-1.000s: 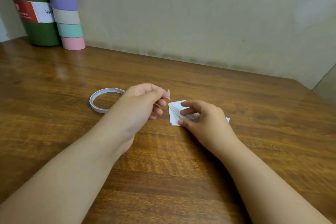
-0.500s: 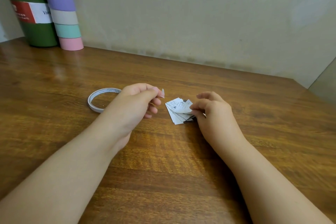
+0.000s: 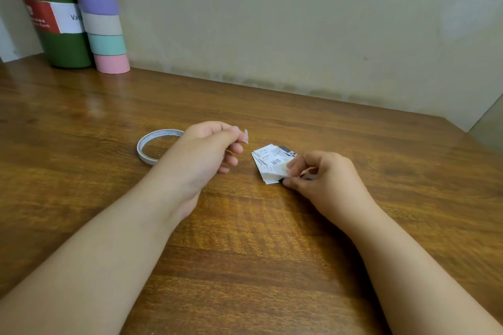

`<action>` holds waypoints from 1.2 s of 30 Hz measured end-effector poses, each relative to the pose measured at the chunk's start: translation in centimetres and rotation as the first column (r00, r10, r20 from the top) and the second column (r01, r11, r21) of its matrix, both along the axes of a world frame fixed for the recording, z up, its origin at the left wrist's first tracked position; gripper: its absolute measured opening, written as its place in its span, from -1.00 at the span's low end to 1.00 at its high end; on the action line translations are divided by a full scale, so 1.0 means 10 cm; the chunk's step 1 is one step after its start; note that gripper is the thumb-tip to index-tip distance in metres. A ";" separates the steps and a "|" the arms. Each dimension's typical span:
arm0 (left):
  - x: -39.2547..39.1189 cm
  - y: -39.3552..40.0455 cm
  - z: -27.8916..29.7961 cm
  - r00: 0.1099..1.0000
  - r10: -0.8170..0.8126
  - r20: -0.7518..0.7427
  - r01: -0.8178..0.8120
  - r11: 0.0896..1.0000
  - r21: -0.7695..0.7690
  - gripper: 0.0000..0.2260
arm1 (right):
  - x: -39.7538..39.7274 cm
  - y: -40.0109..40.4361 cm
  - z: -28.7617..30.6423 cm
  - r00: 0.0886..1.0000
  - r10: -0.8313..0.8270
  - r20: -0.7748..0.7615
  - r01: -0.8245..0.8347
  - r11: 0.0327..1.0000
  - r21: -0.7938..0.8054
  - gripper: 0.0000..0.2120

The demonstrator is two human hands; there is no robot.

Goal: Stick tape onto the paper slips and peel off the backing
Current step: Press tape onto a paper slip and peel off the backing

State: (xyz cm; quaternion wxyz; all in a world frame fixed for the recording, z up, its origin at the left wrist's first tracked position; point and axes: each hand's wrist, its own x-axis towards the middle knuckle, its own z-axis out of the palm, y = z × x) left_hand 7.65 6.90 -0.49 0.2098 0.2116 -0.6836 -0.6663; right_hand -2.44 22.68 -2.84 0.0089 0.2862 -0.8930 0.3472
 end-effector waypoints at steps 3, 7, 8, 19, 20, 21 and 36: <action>0.00 -0.01 -0.01 1.000 -0.001 0.006 0.001 1.000 -0.004 -0.79 | 0.00 0.03 0.02 0.999 -0.023 0.034 0.022 0.999 0.025 -0.89; 0.00 -0.02 -0.01 1.000 0.010 0.003 -0.010 1.000 0.003 -0.80 | -0.01 0.06 0.07 0.993 -0.115 -0.015 0.111 0.980 -0.163 -0.86; 0.00 -0.02 0.00 1.000 0.017 -0.001 -0.017 1.000 0.007 -0.80 | 0.01 0.08 0.10 0.991 -0.124 -0.053 0.109 0.968 -0.227 -0.82; 0.02 -0.01 0.02 0.999 0.006 -0.035 -0.005 0.999 0.042 -0.72 | 0.36 0.05 0.24 0.961 0.274 -0.043 -0.259 0.942 0.213 -0.81; 0.02 0.00 0.03 0.999 -0.024 -0.036 0.026 0.999 0.042 -0.68 | 0.36 0.05 0.25 0.966 0.242 -0.097 -0.233 0.968 0.091 -0.86; 0.03 0.00 0.03 0.997 -0.064 -0.037 0.065 0.997 0.042 -0.64 | 0.35 0.05 0.24 0.970 0.203 -0.133 -0.210 0.977 -0.044 -0.89; 0.06 0.09 0.01 0.955 -0.296 -0.016 0.295 0.955 -0.042 -0.52 | 0.41 -0.01 0.24 0.916 0.397 -0.060 -0.390 0.844 -0.368 -0.82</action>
